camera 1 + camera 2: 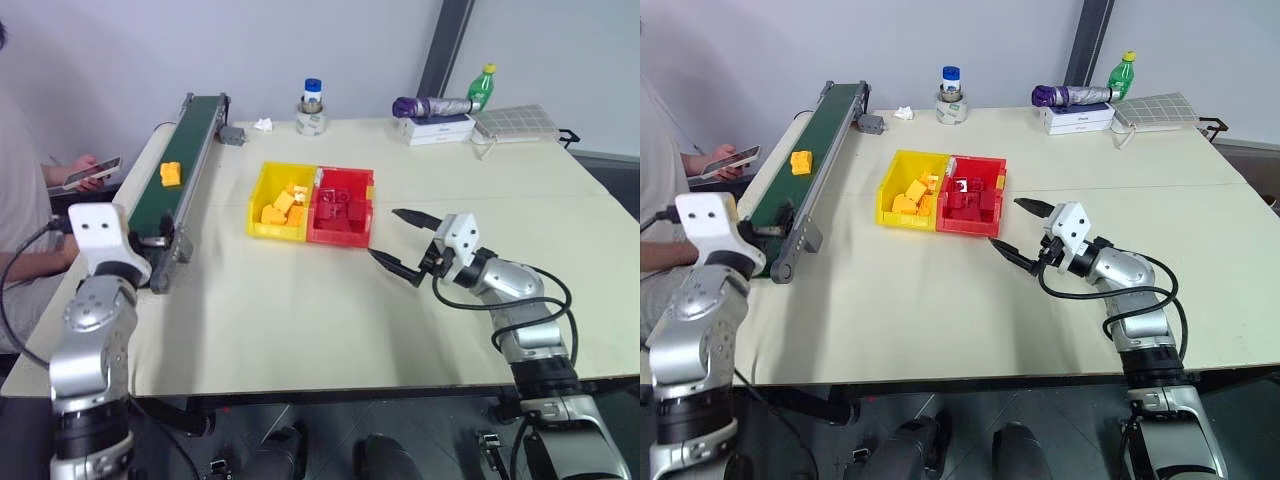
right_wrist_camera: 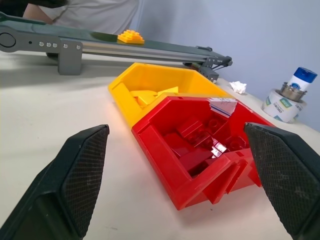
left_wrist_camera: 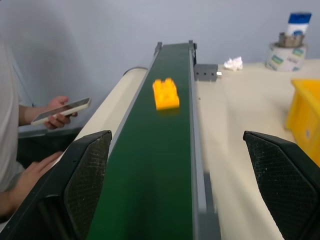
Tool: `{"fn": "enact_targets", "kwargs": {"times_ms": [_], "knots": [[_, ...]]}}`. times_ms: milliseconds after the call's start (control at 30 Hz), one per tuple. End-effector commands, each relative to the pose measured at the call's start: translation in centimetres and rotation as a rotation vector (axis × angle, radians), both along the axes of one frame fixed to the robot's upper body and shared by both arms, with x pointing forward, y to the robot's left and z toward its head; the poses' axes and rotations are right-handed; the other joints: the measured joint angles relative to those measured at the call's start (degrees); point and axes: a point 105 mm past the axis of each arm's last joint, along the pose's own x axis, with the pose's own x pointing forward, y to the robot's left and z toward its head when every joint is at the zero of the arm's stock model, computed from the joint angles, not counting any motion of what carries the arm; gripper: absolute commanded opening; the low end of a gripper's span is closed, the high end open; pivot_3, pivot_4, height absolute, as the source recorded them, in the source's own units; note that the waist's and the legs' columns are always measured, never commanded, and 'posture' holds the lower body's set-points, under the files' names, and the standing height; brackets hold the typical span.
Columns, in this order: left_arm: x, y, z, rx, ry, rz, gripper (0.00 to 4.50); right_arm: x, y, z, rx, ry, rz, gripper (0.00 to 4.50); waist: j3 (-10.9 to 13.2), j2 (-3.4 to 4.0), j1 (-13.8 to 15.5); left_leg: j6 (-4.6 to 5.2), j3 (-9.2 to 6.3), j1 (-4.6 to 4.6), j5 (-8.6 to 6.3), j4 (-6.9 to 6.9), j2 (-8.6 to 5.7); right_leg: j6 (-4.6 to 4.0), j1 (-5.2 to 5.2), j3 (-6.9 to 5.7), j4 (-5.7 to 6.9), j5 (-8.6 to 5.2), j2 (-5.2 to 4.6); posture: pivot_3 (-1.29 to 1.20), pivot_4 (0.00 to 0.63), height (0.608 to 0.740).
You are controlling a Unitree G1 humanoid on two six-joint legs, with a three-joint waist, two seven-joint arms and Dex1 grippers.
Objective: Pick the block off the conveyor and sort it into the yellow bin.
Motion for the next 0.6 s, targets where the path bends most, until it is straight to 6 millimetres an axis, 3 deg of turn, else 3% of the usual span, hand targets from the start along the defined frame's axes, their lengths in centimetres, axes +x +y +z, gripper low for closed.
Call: {"fn": "enact_targets", "kwargs": {"times_ms": [33, 233, 600], "knots": [[1.5, 0.7, 0.5, 0.004, 0.031, 0.046, 4.45, -0.4, 0.2, 1.3, 0.001, -0.054, 0.004, 4.5, 0.0, 0.0, 0.0, 0.0, 0.0, -0.01, 0.0, 0.0, 0.0, 0.01, 0.0, 0.0, 0.0, 0.01, 0.01, 0.0, 0.15, 0.74], [4.1, 1.6, 0.9, -0.015, 0.071, 0.079, 4.45, -0.5, 0.1, 1.2, 0.008, -0.055, -0.007, 4.5, 0.0, -0.02, -0.2, -0.02, -0.01, -0.02, 0.02, 0.0, 0.0, 0.05, 0.1, -0.01, 0.05, 0.03, 0.02, 0.0, 0.15, 0.74], [6.2, 3.5, 1.4, -0.044, 0.107, 0.112, 4.45, -0.6, 0.2, 1.1, 0.013, -0.057, -0.015, 4.5, 0.0, -0.04, -0.3, -0.02, -0.01, -0.02, 0.03, 0.05, -0.01, 0.07, 0.12, -0.01, 0.07, 0.04, 0.02, 0.0, 0.15, 0.74]]}}
